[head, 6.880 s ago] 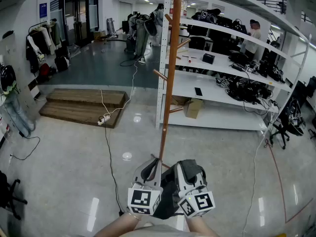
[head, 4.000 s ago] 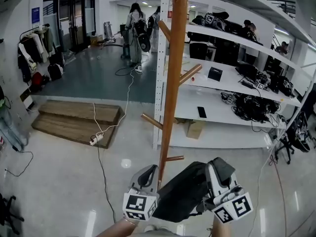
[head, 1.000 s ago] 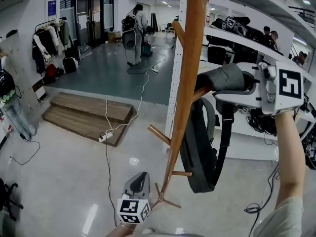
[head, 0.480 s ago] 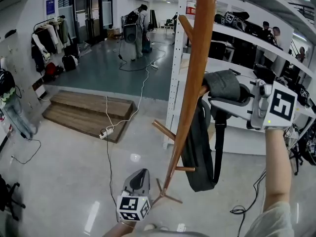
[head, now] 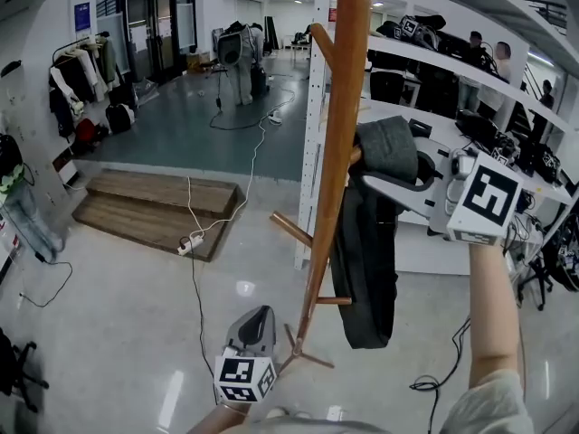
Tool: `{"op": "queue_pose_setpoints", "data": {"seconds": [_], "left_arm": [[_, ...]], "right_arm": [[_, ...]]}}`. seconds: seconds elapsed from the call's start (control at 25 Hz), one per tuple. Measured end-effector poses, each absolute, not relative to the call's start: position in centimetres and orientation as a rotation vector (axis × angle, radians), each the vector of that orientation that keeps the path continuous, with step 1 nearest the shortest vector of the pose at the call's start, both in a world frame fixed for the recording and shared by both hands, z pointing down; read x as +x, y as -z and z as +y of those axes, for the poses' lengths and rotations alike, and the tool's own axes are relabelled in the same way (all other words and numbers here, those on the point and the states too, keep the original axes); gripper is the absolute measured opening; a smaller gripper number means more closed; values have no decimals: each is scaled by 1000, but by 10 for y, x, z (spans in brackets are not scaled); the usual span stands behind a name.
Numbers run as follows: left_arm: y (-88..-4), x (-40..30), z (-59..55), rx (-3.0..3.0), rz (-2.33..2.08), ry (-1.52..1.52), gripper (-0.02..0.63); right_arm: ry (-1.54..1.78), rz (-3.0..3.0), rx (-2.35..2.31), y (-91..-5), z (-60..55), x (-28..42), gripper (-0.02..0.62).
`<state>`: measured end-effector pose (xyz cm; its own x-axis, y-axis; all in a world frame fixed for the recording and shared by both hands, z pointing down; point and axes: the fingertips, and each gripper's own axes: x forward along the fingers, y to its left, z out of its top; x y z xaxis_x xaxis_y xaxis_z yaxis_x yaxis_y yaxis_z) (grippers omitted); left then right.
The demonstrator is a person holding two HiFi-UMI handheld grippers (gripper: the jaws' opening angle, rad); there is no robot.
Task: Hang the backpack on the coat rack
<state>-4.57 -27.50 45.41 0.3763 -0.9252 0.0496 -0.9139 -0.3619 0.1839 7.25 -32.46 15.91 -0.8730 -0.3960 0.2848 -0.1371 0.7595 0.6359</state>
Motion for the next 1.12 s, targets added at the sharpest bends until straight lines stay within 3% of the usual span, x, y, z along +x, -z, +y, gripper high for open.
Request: {"op": "queue_pose_setpoints", "data": {"seconds": [0.48, 0.68, 1.12], "left_arm": [[-454, -32, -266, 2489, -1599, 95, 21], [-455, -35, -261, 2494, -1575, 88, 21], [-455, -36, -257, 2512, -1551, 78, 21]], "right_arm": [[686, -2567, 684, -164, -330, 75, 48], [847, -2507, 991, -161, -342, 74, 204], [711, -2538, 1462, -168, -335, 105, 242]]}}
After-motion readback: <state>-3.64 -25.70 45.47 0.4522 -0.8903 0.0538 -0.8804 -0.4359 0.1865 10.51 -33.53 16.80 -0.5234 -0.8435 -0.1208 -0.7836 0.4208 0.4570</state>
